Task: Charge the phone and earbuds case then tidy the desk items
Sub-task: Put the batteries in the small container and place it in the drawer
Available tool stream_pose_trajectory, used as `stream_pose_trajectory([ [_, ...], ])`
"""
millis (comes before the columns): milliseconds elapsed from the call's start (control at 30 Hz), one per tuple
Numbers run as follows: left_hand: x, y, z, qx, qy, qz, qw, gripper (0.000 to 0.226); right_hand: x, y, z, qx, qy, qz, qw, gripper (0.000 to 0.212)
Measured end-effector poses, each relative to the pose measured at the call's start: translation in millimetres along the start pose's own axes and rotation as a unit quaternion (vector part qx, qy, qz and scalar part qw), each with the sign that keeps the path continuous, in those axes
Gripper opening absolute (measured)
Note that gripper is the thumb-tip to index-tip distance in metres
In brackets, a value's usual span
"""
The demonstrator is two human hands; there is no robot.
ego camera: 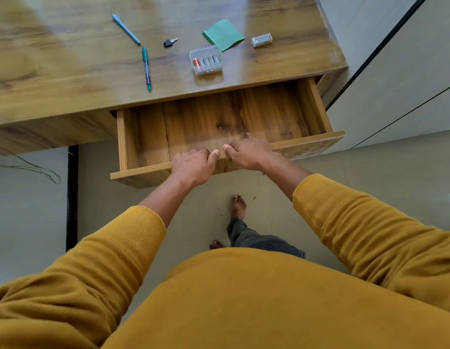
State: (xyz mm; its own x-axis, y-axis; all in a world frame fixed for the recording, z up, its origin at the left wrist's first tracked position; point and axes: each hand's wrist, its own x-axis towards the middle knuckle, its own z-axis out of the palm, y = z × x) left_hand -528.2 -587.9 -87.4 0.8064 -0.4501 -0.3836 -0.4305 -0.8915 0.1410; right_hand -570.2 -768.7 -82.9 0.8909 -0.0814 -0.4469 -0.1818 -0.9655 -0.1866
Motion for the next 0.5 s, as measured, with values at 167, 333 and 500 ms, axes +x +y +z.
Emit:
stream_pose_trajectory([
  [167, -17, 4, 7, 0.004, -0.022, -0.001, 1.0, 0.067, -15, 1, 9, 0.014, -0.027, -0.003, 1.0, 0.061],
  [333, -36, 9, 15, 0.003, -0.051, -0.002, 0.999, 0.065, -36, 2, 22, 0.015, -0.037, -0.01, 0.999, 0.061],
  [500, -48, 9, 14, -0.033, -0.111, -0.003, 0.993, 0.063, -49, 5, 29, 0.046, -0.081, -0.008, 0.996, 0.062],
])
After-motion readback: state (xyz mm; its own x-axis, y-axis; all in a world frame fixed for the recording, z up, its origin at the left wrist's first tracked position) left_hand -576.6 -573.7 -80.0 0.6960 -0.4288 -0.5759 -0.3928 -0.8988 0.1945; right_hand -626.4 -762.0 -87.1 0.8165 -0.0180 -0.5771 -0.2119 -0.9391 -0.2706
